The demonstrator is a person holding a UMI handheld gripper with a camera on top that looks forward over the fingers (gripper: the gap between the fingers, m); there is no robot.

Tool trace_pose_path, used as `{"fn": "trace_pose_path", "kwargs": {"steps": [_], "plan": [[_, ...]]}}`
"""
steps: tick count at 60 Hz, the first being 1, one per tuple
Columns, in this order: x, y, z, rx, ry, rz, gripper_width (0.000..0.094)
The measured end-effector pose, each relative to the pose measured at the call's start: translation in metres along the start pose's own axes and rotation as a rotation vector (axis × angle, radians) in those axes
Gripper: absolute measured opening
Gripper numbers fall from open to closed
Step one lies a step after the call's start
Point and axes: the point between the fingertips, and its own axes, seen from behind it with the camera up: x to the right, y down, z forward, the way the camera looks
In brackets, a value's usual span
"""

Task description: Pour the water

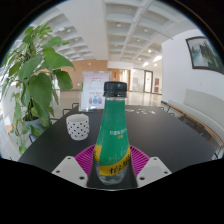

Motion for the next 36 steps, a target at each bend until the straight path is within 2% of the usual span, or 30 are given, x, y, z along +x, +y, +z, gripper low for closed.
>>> {"fn": "trace_pose_path", "kwargs": {"steps": [7,13,24,30,36], "plan": [[0.001,-0.001,-0.001,0.009,-0.01,-0.01,0.0426],[0.028,-0.016,-0.003,0.03,0.062,-0.038,0.0405],[0.13,-0.089,0.002,0.103,0.321,-0.196,0.0405],[0.175,-0.151,0.012,0.155,0.466,-0.427,0.0405],[0.183,-0.221,0.029,0.233,0.569,-0.716,0.0405]]}}
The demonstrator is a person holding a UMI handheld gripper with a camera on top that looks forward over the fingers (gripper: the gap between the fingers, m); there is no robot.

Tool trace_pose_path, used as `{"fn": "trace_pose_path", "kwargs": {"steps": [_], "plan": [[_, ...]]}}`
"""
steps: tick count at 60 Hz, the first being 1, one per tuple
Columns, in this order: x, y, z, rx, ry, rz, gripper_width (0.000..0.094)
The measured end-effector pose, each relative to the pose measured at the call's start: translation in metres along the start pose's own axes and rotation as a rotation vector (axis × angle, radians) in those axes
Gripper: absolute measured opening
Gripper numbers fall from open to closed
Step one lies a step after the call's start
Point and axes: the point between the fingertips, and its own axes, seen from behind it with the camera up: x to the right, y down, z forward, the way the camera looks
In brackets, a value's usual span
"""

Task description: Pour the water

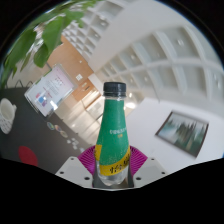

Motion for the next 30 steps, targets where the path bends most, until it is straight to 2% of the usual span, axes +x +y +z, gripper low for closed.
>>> {"fn": "trace_pose_path", "kwargs": {"steps": [9,18,30], "plan": [[-0.001,-0.103,0.029,0.254,0.127,-0.468,0.0408],[-0.079,-0.186,0.015,0.567,0.181,-0.932,0.0408],[-0.208,-0.203,-0.017,0.859,0.167,-1.421,0.0407]]}}
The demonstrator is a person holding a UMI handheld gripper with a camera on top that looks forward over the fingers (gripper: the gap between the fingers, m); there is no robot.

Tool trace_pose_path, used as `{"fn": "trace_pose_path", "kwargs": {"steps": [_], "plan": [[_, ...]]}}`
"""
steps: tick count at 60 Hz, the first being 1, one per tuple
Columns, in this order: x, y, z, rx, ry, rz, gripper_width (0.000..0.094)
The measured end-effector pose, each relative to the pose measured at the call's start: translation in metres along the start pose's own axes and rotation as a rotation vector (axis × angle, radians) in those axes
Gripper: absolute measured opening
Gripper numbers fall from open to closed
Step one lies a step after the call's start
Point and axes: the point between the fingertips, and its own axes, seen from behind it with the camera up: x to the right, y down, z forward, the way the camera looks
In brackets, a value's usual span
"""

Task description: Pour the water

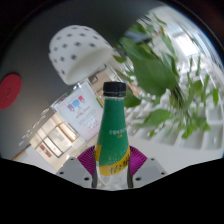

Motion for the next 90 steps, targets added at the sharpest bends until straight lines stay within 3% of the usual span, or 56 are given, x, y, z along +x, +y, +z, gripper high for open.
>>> {"fn": "trace_pose_path", "kwargs": {"steps": [7,17,21,28,35,42,47,55,62,75,77,83,90], "plan": [[-0.008,-0.034,0.003,0.063,-0.009,-0.104,0.0406],[0.002,-0.009,0.002,0.042,0.005,0.004,0.0407],[0.01,0.026,0.0,-0.005,0.021,0.122,0.0407],[0.031,0.075,-0.002,-0.113,-0.018,0.603,0.0409],[0.056,0.128,-0.019,-0.185,0.004,1.204,0.0405],[0.052,0.14,-0.033,-0.231,-0.04,1.798,0.0405],[0.024,0.117,-0.045,-0.254,-0.097,2.104,0.0405],[-0.041,0.041,-0.063,-0.304,-0.3,2.323,0.0404],[-0.104,-0.015,-0.085,-0.387,-0.452,2.385,0.0405],[-0.172,-0.086,-0.113,-0.46,-0.6,2.364,0.0411],[-0.172,-0.079,-0.111,-0.442,-0.534,2.379,0.0408],[-0.168,-0.083,-0.115,-0.471,-0.534,2.38,0.0424],[-0.17,-0.083,-0.113,-0.5,-0.56,2.368,0.0584]]}}
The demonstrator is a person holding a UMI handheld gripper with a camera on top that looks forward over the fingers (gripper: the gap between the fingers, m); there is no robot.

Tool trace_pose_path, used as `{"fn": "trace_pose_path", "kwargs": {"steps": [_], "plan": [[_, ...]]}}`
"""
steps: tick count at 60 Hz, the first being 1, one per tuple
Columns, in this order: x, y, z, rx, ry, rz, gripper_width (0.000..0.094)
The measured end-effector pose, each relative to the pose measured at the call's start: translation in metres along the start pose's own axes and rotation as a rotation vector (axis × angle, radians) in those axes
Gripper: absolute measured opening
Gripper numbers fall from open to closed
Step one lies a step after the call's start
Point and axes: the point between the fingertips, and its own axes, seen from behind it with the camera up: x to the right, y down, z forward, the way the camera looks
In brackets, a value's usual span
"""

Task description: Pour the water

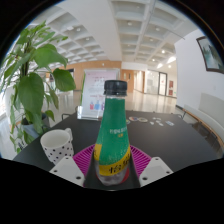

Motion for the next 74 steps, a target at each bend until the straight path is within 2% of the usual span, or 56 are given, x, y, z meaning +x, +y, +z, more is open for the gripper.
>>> {"fn": "trace_pose_path", "kwargs": {"steps": [1,3,5,8,13,32,45,60,74], "plan": [[0.003,0.004,0.001,-0.019,0.005,0.002,0.0593],[0.003,0.008,-0.002,-0.048,0.011,0.005,0.0705],[0.002,0.007,-0.006,-0.055,0.009,0.004,0.0882],[0.004,0.004,-0.017,-0.051,0.028,-0.002,0.0829],[0.005,-0.003,-0.038,-0.039,0.048,-0.02,0.087],[0.004,0.002,-0.184,-0.108,0.137,0.053,0.0858],[0.007,0.0,-0.272,-0.105,0.175,0.064,0.0857],[0.006,0.0,-0.314,-0.092,0.168,0.047,0.0857],[0.013,0.002,-0.322,-0.073,0.178,-0.003,0.086]]}}
